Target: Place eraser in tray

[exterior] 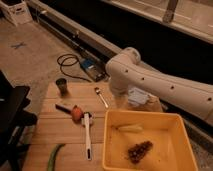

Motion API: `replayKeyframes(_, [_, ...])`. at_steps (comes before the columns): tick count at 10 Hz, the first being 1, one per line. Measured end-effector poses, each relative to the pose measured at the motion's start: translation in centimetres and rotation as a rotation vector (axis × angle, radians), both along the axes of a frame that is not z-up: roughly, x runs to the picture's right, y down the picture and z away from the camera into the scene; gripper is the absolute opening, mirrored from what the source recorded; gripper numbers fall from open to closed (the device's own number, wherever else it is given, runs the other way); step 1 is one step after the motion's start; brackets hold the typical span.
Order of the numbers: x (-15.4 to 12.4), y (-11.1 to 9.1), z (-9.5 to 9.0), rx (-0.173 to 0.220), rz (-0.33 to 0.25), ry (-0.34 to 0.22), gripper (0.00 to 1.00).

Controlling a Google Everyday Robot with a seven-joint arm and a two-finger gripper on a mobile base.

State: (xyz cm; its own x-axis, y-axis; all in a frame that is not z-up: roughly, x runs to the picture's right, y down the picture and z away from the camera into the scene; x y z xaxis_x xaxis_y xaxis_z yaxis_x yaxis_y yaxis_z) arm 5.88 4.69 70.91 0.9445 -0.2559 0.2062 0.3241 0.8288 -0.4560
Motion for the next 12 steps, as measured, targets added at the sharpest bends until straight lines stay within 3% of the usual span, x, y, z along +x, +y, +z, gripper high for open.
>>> replayKeyframes(5, [-0.2, -0.5, 0.1, 0.016, 0.005, 0.001, 0.65])
replayKeyframes(7, [-2.4, -1.6, 0.9, 0.023, 0.005, -0.035, 0.65])
replayKeyframes(10, [-8.4, -2.9, 4.2, -0.005, 0.039, -0.144, 0.65])
replayKeyframes(12, [-10.5, -2.6, 7.4, -0.047, 0.140, -0.213, 0.65])
